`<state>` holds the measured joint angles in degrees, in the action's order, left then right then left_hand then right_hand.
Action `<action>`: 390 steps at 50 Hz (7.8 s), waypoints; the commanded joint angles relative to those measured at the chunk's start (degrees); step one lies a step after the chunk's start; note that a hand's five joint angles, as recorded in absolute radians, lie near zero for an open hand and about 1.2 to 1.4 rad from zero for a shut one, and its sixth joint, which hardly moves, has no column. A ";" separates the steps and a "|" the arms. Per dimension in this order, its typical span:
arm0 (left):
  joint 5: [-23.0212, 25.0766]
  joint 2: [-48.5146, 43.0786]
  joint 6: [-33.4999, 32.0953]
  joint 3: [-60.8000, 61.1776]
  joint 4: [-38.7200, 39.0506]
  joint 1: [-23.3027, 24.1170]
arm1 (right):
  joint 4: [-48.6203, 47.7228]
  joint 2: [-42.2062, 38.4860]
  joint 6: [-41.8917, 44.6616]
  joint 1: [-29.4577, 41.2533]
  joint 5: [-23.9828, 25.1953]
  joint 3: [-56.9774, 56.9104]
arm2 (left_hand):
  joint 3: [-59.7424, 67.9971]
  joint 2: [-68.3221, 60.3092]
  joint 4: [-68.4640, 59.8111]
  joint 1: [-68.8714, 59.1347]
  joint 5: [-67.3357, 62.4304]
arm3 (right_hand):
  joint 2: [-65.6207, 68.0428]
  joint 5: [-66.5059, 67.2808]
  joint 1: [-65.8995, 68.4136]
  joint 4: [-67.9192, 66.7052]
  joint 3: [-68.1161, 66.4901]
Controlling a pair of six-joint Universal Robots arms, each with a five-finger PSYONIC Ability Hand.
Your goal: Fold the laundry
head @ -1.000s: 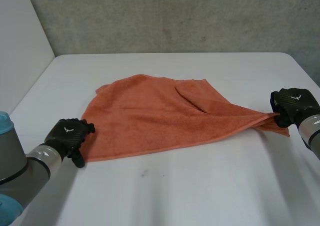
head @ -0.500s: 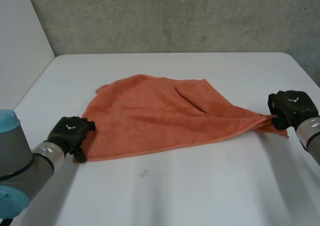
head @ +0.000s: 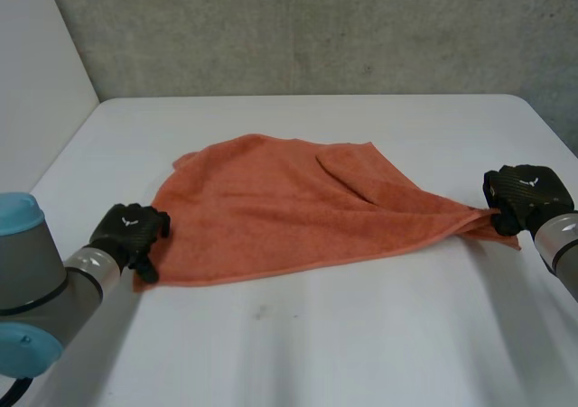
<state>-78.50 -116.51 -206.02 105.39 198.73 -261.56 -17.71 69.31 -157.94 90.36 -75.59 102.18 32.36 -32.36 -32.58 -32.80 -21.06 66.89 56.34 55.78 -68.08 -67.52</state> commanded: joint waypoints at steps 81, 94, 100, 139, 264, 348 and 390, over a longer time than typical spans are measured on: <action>2.47 1.62 0.00 -1.42 3.94 -0.52 | 1.00 1.96 1.67 -0.53 0.70 0.04 | 47.64 -47.64 -47.42 -47.20 -48.94 | 13.11 13.66 24.22 -11.92 -12.48; 2.91 30.17 0.09 4.21 -8.42 -4.57 | 34.10 18.47 16.85 -0.53 0.97 -6.55 | 47.64 -47.64 -47.42 -47.20 -48.94 | 13.11 13.66 24.22 -11.92 -12.48; 3.09 35.03 -0.52 4.21 -17.21 -4.66 | 43.98 22.09 23.81 -0.36 0.70 -7.09 | 47.64 -47.64 -47.42 -47.20 -48.94 | 13.11 13.66 24.22 -11.92 -12.48; -5.79 4.88 -0.09 -48.27 8.52 -0.18 | 6.11 6.97 6.15 12.04 -12.83 -46.12 | 47.64 -47.64 -47.42 -47.20 -48.94 | 13.11 13.66 24.22 -11.92 -12.48; -4.91 5.06 -2.47 -4.23 4.74 7.56 | 21.93 -6.30 4.66 2.72 -2.72 -16.67 | -22.36 22.36 22.58 22.80 21.06 | -43.51 -42.97 -32.41 44.71 44.15; -5.09 5.15 0.70 -1.41 6.49 7.12 | 5.93 -9.64 -5.88 29.10 -9.15 -22.48 | -22.36 22.36 22.58 22.80 21.06 | -56.89 -56.34 -45.78 58.08 57.52; -5.09 5.06 0.70 -0.71 6.49 8.26 | 4.88 -10.60 -9.49 14.32 -0.26 -6.91 | -22.36 22.36 22.58 22.80 21.06 | -25.37 -24.82 -14.27 26.57 26.01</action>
<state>-83.59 -111.53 -205.31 104.42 205.21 -253.30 -12.50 58.72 -167.30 104.66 -75.88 94.93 11.96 -11.41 -11.64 -11.37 -2.48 35.19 24.64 30.36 -34.21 -34.34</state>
